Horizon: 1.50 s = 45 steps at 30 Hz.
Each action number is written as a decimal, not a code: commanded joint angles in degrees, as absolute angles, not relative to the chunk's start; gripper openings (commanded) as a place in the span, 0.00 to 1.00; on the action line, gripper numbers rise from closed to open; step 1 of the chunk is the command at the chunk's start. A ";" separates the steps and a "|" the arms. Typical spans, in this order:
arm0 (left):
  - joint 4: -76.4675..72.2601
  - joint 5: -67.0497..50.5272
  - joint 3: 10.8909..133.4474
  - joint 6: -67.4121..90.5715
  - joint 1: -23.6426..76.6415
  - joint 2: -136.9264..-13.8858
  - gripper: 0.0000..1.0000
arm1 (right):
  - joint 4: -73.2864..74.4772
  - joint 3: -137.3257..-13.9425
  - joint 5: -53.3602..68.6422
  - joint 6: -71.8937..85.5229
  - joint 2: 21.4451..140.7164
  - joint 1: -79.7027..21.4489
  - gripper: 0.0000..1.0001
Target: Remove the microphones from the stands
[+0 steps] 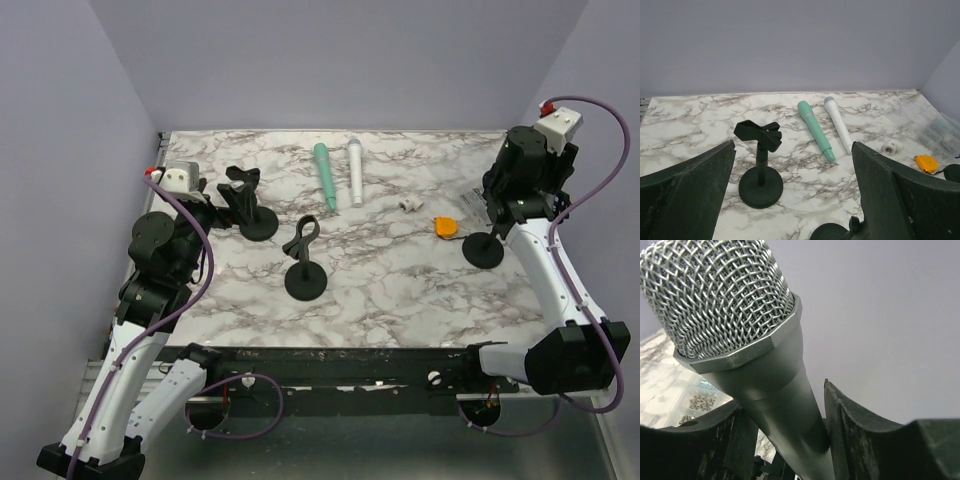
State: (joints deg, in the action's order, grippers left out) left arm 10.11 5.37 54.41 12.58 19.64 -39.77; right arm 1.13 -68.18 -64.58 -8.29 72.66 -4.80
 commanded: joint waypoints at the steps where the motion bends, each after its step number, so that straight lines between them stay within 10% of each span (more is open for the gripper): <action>1: 8.62 6.02 53.88 11.69 19.90 -39.87 0.98 | -5.31 -67.03 -63.52 -10.12 73.87 -4.44 0.54; 30: 8.73 5.35 53.96 11.95 20.30 -40.08 0.99 | -5.13 -73.94 -50.29 -14.94 63.34 -4.57 0.10; 45: 8.62 7.03 53.61 11.16 20.30 -39.99 0.98 | -5.17 -90.19 40.10 29.49 76.05 -5.62 0.01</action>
